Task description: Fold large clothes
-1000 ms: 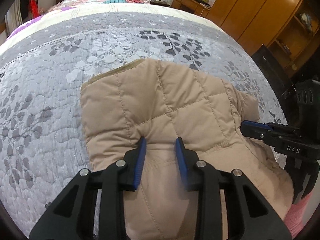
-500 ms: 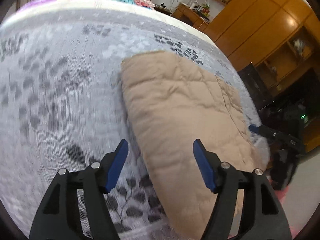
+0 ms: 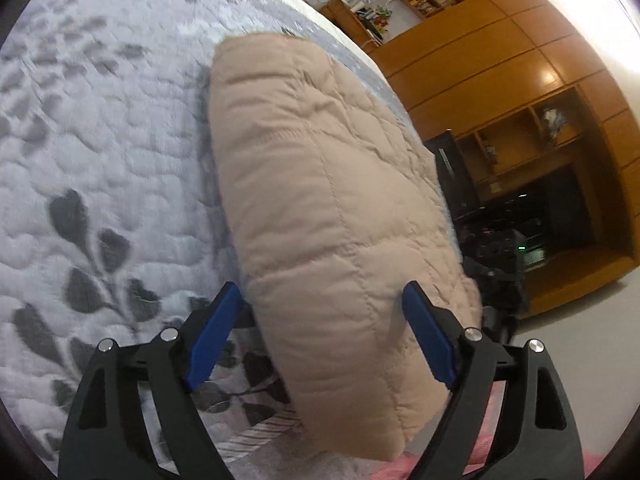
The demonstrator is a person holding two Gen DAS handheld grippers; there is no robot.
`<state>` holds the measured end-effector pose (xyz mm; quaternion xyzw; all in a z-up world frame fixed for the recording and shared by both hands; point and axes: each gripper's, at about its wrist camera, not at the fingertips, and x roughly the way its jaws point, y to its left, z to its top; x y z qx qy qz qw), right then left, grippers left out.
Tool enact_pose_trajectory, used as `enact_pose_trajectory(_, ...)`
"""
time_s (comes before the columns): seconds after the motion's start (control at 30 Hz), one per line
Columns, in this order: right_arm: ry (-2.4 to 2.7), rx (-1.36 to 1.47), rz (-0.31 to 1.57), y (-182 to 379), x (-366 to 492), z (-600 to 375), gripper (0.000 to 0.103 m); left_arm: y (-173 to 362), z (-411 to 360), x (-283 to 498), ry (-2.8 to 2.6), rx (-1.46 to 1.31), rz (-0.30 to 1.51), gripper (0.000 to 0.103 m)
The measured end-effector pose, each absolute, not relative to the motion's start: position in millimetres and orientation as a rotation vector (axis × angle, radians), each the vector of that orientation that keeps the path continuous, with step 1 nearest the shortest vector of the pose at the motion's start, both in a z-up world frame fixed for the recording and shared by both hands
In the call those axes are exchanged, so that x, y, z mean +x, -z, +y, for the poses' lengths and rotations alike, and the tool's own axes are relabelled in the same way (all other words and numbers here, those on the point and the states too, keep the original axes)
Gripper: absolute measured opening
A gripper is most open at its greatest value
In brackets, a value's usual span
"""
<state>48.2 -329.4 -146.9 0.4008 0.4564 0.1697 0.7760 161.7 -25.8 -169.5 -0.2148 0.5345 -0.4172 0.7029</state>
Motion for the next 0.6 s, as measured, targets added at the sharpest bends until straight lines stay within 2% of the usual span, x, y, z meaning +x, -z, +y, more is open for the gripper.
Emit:
enact_pose_trajectory(0.23, -0.399, 0.887, 1.012, 165, 67, -319, 0.099, 189, -47, 169, 0.983, -0.539, 1.248, 0.09)
enact_pose_trajectory(0.43, -0.411, 0.817, 1.017, 165, 91, -298, 0.098, 188, -68, 171, 0.982, -0.499, 1.248, 0.095)
enact_pose_trajectory(0.47, -0.407, 0.797, 1.017, 164, 95, -294, 0.096, 187, -70, 169, 0.976, -0.489, 1.242, 0.094)
enact_pose_trajectory(0.5, -0.403, 0.78, 1.016, 162, 97, -291, 0.089, 185, -73, 167, 0.97, -0.478, 1.234, 0.094)
enact_pose_trajectory(0.53, -0.41, 0.779, 1.016, 161, 100, -288, 0.077, 183, -76, 164, 0.965, -0.463, 1.222, 0.087)
enact_pose_trajectory(0.6, -0.43, 0.79, 1.011, 160, 101, -286, 0.064, 178, -75, 162, 0.958, -0.443, 1.196, 0.078)
